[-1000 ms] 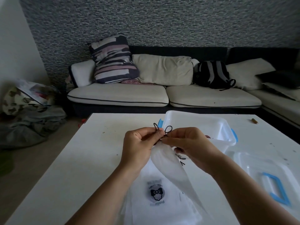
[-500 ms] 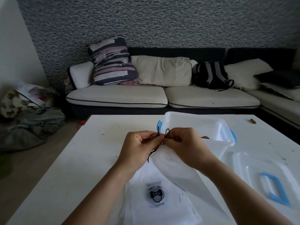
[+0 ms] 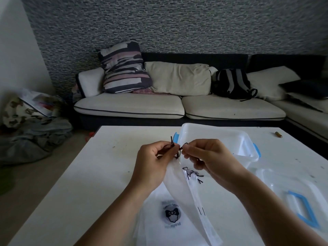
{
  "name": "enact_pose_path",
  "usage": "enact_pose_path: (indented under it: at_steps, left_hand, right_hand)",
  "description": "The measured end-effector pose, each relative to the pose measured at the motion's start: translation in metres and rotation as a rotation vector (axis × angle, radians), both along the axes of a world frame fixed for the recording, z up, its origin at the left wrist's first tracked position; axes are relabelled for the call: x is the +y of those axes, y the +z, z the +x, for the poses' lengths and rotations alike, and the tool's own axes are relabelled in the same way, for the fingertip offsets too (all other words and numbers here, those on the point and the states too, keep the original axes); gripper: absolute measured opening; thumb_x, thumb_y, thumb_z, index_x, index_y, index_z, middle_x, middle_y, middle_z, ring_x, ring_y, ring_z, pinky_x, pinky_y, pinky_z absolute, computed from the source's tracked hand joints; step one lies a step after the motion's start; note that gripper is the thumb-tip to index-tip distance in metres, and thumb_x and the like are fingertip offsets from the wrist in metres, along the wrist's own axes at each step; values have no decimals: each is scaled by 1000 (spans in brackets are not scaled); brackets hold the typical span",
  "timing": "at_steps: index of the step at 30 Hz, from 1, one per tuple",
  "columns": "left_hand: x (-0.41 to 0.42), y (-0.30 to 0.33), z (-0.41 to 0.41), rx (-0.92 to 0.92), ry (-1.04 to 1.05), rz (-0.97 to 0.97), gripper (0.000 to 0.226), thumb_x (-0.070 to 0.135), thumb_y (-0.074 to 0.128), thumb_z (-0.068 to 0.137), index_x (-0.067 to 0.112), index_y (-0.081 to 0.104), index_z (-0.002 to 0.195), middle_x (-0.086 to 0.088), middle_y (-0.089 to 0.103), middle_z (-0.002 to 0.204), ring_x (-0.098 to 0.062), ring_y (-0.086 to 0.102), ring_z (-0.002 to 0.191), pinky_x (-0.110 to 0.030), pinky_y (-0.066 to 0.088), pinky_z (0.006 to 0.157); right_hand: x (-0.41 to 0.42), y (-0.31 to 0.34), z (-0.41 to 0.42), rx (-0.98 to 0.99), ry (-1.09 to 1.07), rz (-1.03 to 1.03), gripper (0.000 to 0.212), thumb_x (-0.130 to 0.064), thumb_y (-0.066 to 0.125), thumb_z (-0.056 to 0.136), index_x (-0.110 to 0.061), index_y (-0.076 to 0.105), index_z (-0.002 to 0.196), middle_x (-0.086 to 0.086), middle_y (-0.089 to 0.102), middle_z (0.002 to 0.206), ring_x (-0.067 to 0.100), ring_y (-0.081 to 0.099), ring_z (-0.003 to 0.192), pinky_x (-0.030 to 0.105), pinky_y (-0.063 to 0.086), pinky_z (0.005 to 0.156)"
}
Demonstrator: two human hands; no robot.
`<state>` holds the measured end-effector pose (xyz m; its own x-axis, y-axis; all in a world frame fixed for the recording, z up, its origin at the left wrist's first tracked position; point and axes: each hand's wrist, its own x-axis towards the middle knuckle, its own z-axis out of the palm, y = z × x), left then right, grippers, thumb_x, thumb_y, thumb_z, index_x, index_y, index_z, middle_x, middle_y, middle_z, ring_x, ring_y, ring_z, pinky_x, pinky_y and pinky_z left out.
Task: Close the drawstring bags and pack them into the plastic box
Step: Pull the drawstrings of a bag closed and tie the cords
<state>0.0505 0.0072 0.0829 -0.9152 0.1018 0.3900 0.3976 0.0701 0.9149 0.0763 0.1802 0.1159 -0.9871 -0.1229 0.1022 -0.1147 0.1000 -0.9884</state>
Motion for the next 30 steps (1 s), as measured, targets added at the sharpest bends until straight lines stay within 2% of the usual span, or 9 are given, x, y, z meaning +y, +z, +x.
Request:
enact_pose_path:
  at_steps: [3, 5, 9, 14, 16, 19, 23, 27, 30]
  left_hand:
    - [2, 0, 1, -2, -7, 34, 11, 12, 70, 91, 17, 79, 88, 3, 78, 82, -14, 73, 82, -25, 57, 82]
    - [4, 0, 1, -24, -10, 99, 12, 13, 71, 90, 20, 80, 86, 2, 78, 84, -14, 74, 85, -28, 56, 85]
    - [6, 1, 3, -98, -56, 187, 10, 14, 71, 89, 18, 80, 89, -3, 79, 90, -22, 74, 92, -37, 57, 92]
    - [4, 2, 3, -129, -90, 235, 12, 10, 72, 88, 10, 79, 97, -9, 78, 92, -26, 74, 93, -41, 57, 93]
    - [2, 2, 2, -111, -100, 202, 15, 13, 74, 85, 9, 79, 98, -8, 78, 93, -25, 74, 94, -41, 57, 93]
    - [1, 3, 1, -94, -127, 183, 22, 16, 75, 81, 7, 78, 101, -7, 78, 97, -23, 74, 98, -38, 57, 92]
    - [-3, 5, 2, -52, -126, 146, 16, 9, 74, 84, 7, 79, 99, -4, 79, 95, -19, 74, 96, -28, 57, 88]
    - [-4, 4, -1, 146, -15, -43, 13, 11, 75, 85, 11, 80, 97, 4, 78, 91, -10, 73, 91, -23, 56, 85]
    - [-3, 5, -1, 234, 30, -91, 13, 9, 76, 84, 9, 80, 96, 5, 77, 91, -8, 72, 90, -22, 56, 85]
  right_hand:
    - [-1, 1, 3, -69, 77, -40, 14, -12, 68, 91, -2, 78, 88, 14, 66, 81, 22, 52, 74, 31, 42, 67]
    - [-3, 0, 3, -119, 78, -60, 12, -11, 70, 88, -3, 79, 91, 9, 69, 78, 16, 57, 71, 29, 44, 68]
    - [-8, -1, 4, -141, -17, -91, 9, -4, 76, 81, 4, 77, 82, 13, 60, 65, 15, 51, 56, 22, 39, 54]
    - [-10, 0, 5, -102, -118, -63, 11, -1, 81, 76, 5, 72, 80, 13, 65, 61, 14, 55, 49, 19, 38, 46]
    - [-9, 0, 6, -70, -124, -26, 14, -3, 82, 76, 4, 72, 85, 14, 68, 63, 15, 58, 49, 21, 39, 46]
    - [-12, -1, 9, 22, -126, 63, 2, -5, 78, 82, -4, 78, 82, 9, 67, 60, 12, 53, 46, 21, 38, 47]
    - [-19, -6, 11, 203, -219, 194, 11, -15, 80, 82, -15, 79, 70, 4, 68, 58, 10, 50, 49, 20, 40, 50]
    - [-22, -9, 10, 271, -307, 213, 23, -8, 78, 81, -13, 71, 60, -5, 60, 47, 3, 45, 42, 15, 36, 46]
    - [-23, -11, 6, 322, -326, 297, 15, -8, 75, 81, -14, 71, 67, 0, 66, 59, 9, 53, 51, 25, 45, 50]
